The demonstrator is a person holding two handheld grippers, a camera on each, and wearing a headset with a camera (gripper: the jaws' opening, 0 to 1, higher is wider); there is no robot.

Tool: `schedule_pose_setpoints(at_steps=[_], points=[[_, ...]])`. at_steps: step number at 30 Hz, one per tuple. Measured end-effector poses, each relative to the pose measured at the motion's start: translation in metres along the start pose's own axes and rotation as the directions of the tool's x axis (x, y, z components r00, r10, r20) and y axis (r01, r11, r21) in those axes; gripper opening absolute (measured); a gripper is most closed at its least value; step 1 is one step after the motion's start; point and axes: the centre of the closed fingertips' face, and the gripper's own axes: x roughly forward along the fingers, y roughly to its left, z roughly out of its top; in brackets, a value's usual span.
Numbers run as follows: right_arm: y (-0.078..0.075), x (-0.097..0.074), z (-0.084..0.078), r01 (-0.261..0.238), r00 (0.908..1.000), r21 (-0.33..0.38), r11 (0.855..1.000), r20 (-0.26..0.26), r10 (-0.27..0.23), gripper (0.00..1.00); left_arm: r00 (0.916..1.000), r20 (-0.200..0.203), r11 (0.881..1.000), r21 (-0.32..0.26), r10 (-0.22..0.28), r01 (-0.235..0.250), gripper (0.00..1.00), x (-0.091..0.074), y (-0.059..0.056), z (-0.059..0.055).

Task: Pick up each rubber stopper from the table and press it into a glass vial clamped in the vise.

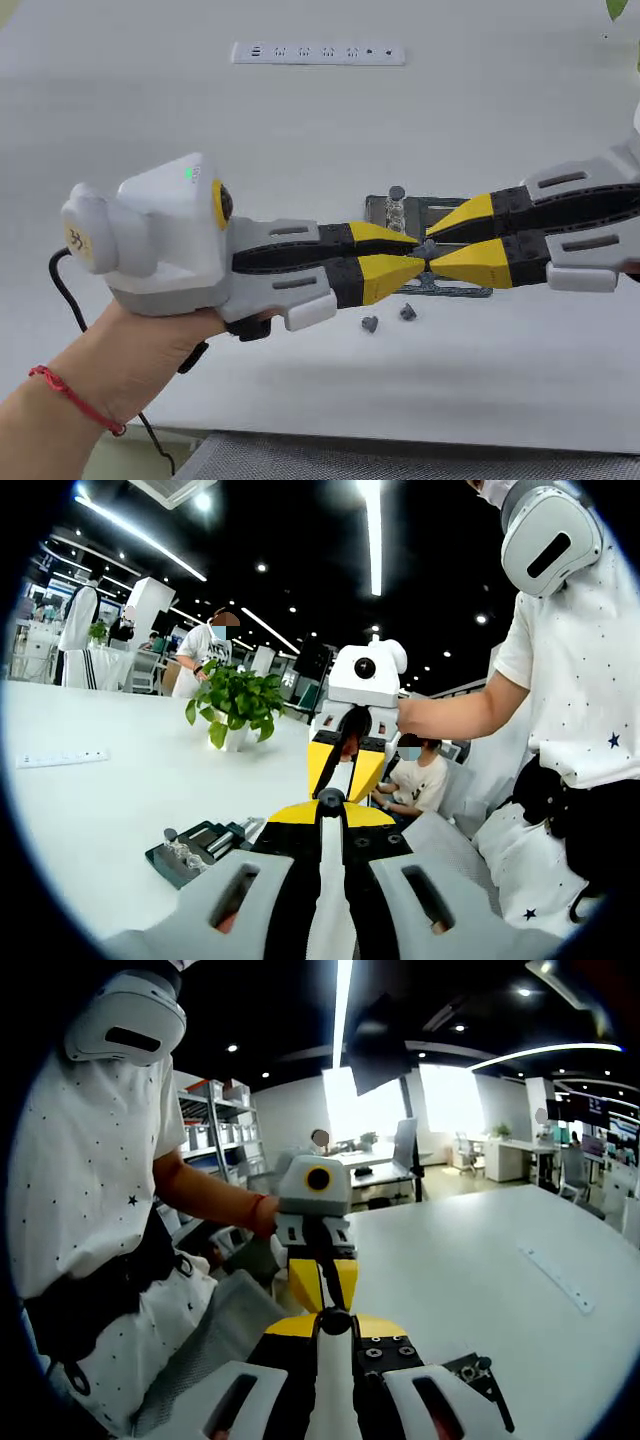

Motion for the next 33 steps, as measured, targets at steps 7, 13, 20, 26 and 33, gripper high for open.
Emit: schedule_pose_setpoints(at_steps=[7,13,20,26,33], points=[[0.004,-0.001,0.003,-0.027,0.9996,-0.011,1.000,0.002,0.027,0.08,0.9992,0.013,0.999,-0.036,-0.038,0.038,0.02,-0.002,-0.005,0.002],[0.007,-0.003,0.008,-0.045,0.9989,-0.013,0.999,0.016,0.045,0.07,0.9974,0.040,0.996,-0.070,-0.060,0.062,0.02,-0.004,-0.008,0.006],[0.012,-0.002,0.010,-0.072,0.9974,-0.017,0.997,0.008,0.072,0.07,0.9947,0.045,0.991,-0.091,-0.093,0.096,0.02,-0.006,-0.012,0.008],[0.014,-0.003,0.014,-0.090,0.9959,-0.013,0.996,0.014,0.090,0.06,0.9917,0.054,0.987,-0.107,-0.117,0.122,0.02,-0.007,-0.015,0.010],[0.013,-0.002,0.013,-0.081,0.9967,-0.017,0.997,-0.004,0.081,0.05,0.9930,0.044,0.989,-0.094,-0.110,0.113,0.03,-0.007,-0.014,0.009]])
